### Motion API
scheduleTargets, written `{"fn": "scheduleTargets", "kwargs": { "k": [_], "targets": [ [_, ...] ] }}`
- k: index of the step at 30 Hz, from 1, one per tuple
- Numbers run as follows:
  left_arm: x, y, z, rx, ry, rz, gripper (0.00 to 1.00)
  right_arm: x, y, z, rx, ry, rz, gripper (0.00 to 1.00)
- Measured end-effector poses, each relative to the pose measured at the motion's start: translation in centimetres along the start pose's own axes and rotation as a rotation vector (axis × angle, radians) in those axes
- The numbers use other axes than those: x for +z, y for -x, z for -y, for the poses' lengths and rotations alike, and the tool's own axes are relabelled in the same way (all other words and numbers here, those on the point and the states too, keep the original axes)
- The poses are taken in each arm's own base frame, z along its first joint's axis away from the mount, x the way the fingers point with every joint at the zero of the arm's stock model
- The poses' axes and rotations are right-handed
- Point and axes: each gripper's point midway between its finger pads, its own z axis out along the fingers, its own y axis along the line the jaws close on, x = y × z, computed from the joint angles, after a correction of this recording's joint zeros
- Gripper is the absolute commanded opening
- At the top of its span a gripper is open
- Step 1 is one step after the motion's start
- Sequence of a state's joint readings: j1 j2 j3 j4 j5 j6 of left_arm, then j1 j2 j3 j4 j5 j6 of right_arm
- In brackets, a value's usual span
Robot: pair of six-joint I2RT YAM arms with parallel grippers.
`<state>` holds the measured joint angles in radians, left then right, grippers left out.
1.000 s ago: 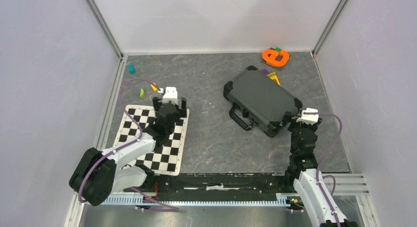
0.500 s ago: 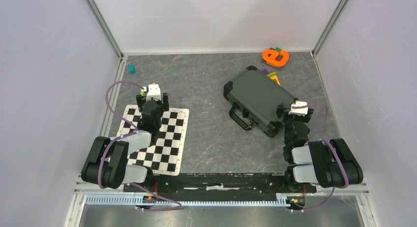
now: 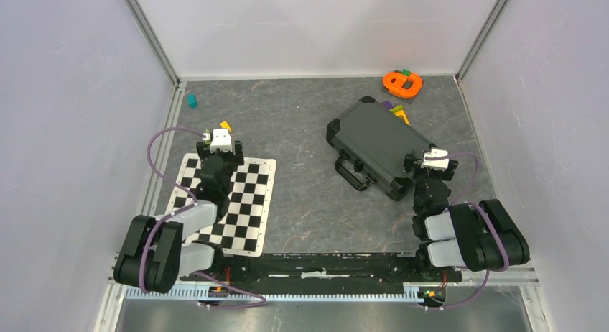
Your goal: Pack up texas hold em set
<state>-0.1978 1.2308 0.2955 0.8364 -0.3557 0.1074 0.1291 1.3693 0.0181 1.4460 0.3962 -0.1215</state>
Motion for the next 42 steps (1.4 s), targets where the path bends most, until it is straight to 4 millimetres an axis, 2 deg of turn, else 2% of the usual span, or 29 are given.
{"fn": "scheduleTargets", "kwargs": {
  "k": [2,5,11,12,13,14,16,17,18,20,24,31,42],
  "targets": [
    [-0.8,-0.6,-0.1,0.003,-0.009,0.001,0.89,0.0,0.0,0.1,-0.001,-0.005,-0.001,0.98],
    [-2.1,-1.1,-0.4,0.0,-0.014,0.014,0.87,0.0,0.0,0.1,-0.002,-0.007,-0.002,0.98],
    [-2.3,-0.9,0.2,0.008,-0.027,0.03,0.93,0.0,0.0,0.2,-0.004,-0.008,-0.001,0.98],
    [-2.4,-1.0,0.0,0.004,-0.023,0.031,0.9,0.0,0.0,0.2,-0.004,-0.008,-0.001,0.98],
    [-2.4,-1.3,-0.4,0.0,-0.012,0.031,0.85,0.0,0.0,0.2,-0.004,-0.008,-0.001,0.98],
    [-2.3,-1.9,-0.8,-0.002,0.002,0.019,0.84,0.0,0.0,0.2,-0.004,-0.008,-0.001,0.98],
    [-1.3,-3.8,-1.0,0.023,0.005,-0.074,0.87,0.0,0.0,0.2,-0.005,-0.008,-0.001,0.98],
    [-0.6,-4.2,-0.6,0.028,-0.005,-0.105,0.95,0.0,0.0,0.2,-0.005,-0.008,-0.001,0.98],
    [0.2,-4.4,-0.1,0.028,-0.028,-0.119,0.99,0.0,0.0,0.2,-0.005,-0.008,-0.001,0.98],
    [0.9,-4.4,0.6,0.004,-0.052,-0.084,1.0,0.0,0.0,0.2,-0.006,-0.008,0.0,0.98],
    [-0.3,-7.6,0.9,0.008,-0.063,-0.138,1.0,0.0,0.0,0.2,-0.006,-0.008,0.0,0.98],
    [0.3,-6.4,0.4,-0.024,-0.023,-0.099,1.0,0.0,0.0,0.2,-0.006,-0.008,0.0,0.98],
    [0.4,-6.3,0.2,-0.037,-0.009,-0.097,1.0,0.0,0.0,0.2,-0.006,-0.008,0.0,0.98]
  ]
}}
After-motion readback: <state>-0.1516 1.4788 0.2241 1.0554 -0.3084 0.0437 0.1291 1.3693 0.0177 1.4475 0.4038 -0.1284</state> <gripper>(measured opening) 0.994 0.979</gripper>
